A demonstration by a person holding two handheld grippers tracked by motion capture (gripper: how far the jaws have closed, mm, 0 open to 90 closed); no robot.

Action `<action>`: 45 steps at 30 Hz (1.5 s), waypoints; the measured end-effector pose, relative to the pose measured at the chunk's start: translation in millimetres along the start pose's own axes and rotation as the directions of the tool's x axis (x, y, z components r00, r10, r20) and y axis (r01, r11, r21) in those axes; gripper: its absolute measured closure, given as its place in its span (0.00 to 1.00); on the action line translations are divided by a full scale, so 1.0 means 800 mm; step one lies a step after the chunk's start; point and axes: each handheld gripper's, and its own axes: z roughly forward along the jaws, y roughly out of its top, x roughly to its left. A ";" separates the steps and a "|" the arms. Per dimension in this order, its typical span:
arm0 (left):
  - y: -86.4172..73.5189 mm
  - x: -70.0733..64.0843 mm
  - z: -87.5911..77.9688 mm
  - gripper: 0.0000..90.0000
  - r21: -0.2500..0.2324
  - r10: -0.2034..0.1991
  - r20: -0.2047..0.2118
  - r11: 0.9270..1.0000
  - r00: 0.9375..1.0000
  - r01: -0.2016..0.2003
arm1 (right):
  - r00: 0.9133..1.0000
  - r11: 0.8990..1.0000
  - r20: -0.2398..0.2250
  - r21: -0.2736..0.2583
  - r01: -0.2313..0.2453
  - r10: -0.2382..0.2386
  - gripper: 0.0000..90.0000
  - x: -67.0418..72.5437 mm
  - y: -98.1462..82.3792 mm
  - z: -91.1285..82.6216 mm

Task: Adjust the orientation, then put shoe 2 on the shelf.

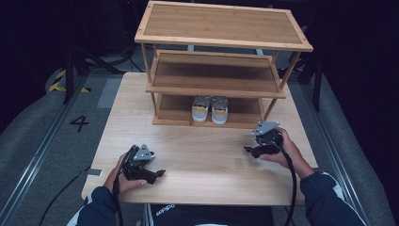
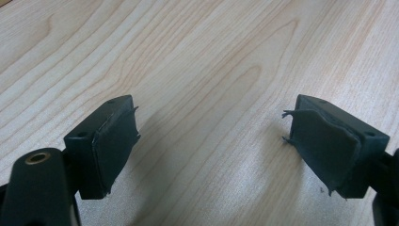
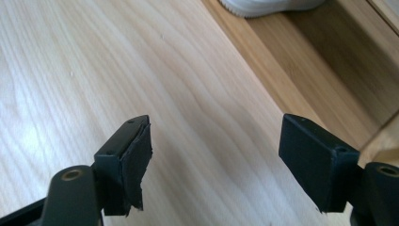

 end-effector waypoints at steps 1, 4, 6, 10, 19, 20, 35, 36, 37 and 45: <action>0.000 0.000 0.000 0.17 -0.001 -0.001 -0.002 1.000 1.000 0.001 | 1.000 1.000 -0.005 -0.001 -0.011 0.011 0.29 0.002 -0.004 -0.002; 0.000 -0.001 0.000 0.17 0.001 -0.003 -0.007 1.000 1.000 0.003 | 1.000 1.000 0.010 -0.002 -0.008 0.008 0.29 0.003 -0.016 -0.009; -0.001 -0.001 0.000 0.17 -0.001 -0.007 -0.003 1.000 1.000 0.007 | 1.000 1.000 0.019 -0.010 -0.015 0.015 0.29 0.003 -0.026 -0.015; 0.000 -0.001 0.000 0.17 0.000 -0.004 -0.004 1.000 1.000 0.004 | 0.999 0.999 0.026 -0.023 -0.039 0.039 0.29 0.001 -0.046 -0.025; 0.000 -0.001 0.000 0.17 0.002 -0.003 -0.006 1.000 1.000 0.003 | 0.996 0.995 0.039 -0.058 -0.080 0.082 0.29 -0.003 -0.091 -0.049; 0.000 -0.001 0.000 0.17 0.002 -0.004 -0.005 1.000 1.000 0.004 | 0.995 0.994 0.037 -0.061 -0.087 0.089 0.28 -0.003 -0.096 -0.051; 0.000 -0.001 0.000 0.17 0.003 -0.002 -0.002 1.000 1.000 0.002 | 0.965 0.961 0.031 -0.104 -0.257 0.262 0.27 -0.012 -0.177 -0.066; 0.000 -0.001 0.000 0.17 0.002 -0.002 -0.003 1.000 1.000 0.002 | 0.960 0.954 0.017 -0.110 -0.277 0.281 0.27 -0.012 -0.184 -0.067; 0.000 -0.001 0.000 0.17 0.001 -0.001 -0.004 1.000 1.000 0.001 | 0.953 0.947 0.013 -0.115 -0.299 0.302 0.26 -0.012 -0.190 -0.066; 0.000 -0.001 0.000 0.17 0.001 -0.002 -0.006 1.000 1.000 0.002 | 0.922 0.912 -0.009 -0.144 -0.384 0.387 0.23 -0.013 -0.211 -0.066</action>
